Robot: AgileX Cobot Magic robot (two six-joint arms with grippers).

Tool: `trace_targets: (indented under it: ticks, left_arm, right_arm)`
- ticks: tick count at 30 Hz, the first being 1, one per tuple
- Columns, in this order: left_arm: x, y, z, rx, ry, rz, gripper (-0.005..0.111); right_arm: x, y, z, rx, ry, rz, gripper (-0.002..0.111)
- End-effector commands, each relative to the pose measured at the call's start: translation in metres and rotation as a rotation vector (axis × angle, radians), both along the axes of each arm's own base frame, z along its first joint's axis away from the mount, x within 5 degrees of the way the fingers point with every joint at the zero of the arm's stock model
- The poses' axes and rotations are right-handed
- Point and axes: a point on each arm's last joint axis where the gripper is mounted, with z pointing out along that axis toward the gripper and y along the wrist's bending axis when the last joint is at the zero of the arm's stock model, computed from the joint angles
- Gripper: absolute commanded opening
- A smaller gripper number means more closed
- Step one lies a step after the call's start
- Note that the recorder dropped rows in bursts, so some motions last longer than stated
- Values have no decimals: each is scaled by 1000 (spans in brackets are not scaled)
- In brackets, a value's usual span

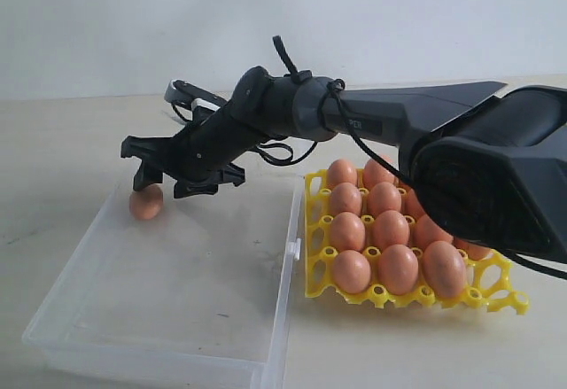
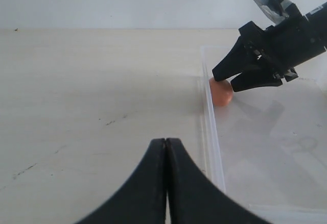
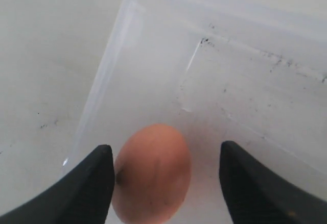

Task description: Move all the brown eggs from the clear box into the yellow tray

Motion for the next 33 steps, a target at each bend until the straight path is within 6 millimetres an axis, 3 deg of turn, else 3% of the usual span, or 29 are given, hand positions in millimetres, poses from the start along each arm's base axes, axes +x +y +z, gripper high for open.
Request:
trace_targets:
  ticks: [1,12,14,15,17,18,25,31,33]
  left_arm:
    - [0,0,2,1,-14,0,0]
    - [0,0,2,1,-14,0,0]
    - [0,0,2,1,-14,0,0]
    - [0,0,2,1,-14,0,0]
    - [0,0,2,1,-14,0,0]
    - [0,0,2,1,-14,0,0]
    - [0,0,2,1,-14,0,0]
    - [0,0,2,1,-14,0,0]
    - [0,0,2,1,-14,0,0]
  right_arm:
    - [0,4,4,23,-8,-11,59]
    - [-10,18,6,46,-23,-7,56]
    - [-10,18,6,46,-23,-7,41]
    - [-10,18,5,44,-25,-6,19]
    - [-10,19,5,42,-27,-2,0]
    - [-11,19,7,43,-32,-1,0]
    - [-15,20,13,14,-50,49,4]
    - [-34,31,33,-29,-159,235,47]
    - [-39,35,41,-59,-219,294,57]
